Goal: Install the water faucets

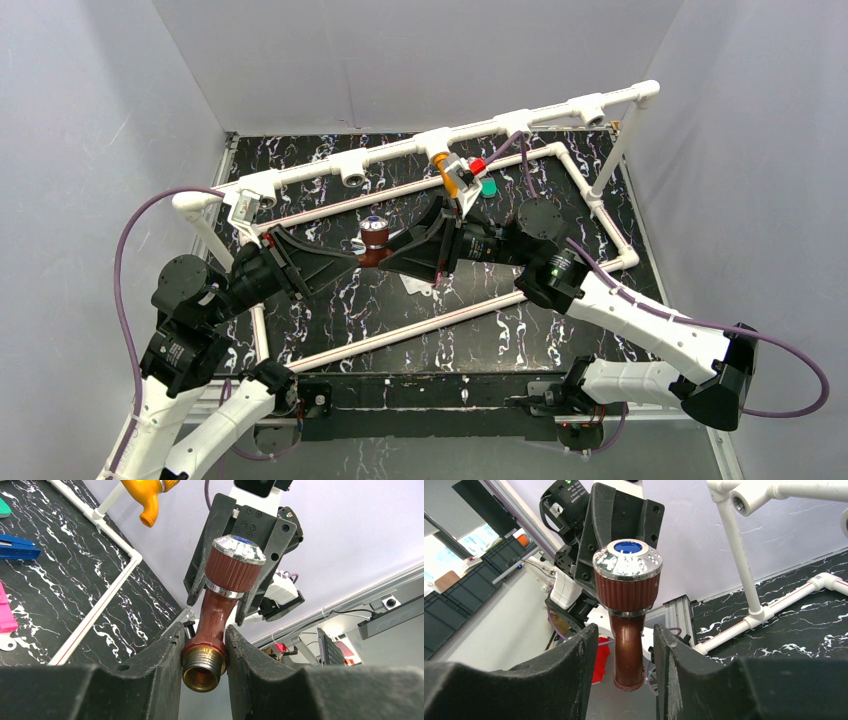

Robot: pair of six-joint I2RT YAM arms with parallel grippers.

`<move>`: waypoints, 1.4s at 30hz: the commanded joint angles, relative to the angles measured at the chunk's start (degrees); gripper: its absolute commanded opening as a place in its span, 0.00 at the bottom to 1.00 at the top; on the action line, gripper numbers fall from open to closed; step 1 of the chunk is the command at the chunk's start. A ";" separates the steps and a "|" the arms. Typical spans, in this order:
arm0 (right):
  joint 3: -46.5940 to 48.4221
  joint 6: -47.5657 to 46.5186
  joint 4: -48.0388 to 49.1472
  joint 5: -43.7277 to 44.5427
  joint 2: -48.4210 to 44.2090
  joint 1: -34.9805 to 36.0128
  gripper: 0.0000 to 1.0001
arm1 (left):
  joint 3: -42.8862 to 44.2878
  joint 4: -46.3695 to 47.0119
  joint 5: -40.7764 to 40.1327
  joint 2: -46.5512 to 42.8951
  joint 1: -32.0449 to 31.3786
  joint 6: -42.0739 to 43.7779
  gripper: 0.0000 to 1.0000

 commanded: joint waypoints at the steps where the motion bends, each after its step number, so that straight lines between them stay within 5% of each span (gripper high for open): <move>1: -0.16 -1.30 0.92 0.99 -0.82 0.43 0.50 | -0.02 2.30 -0.50 0.07 -0.23 0.05 0.00; 11: 0.00 -1.93 0.22 0.88 -0.61 0.43 0.43 | -0.59 2.71 -0.67 0.02 -0.23 -0.29 0.00; 15: 0.22 -2.13 0.27 0.55 -0.45 0.49 0.28 | -0.85 2.60 -0.66 0.14 -0.23 -0.30 0.00; 18: 0.45 -2.46 0.23 -0.01 -0.12 0.49 0.01 | -1.13 2.58 -0.69 0.30 -0.23 -0.43 0.00; 24: 1.05 -4.10 -1.20 0.73 -0.63 0.57 0.01 | -1.13 1.86 -1.63 0.54 -0.23 -0.36 0.00; 32: 2.69 -7.06 -5.57 2.78 -2.51 0.71 0.01 | 1.80 -3.57 -6.21 1.35 -0.23 2.86 0.50; 42: 11.50 -17.55 -23.21 11.04 -6.82 0.64 0.01 | 13.36 -10.41 -12.26 9.86 -0.23 11.82 0.67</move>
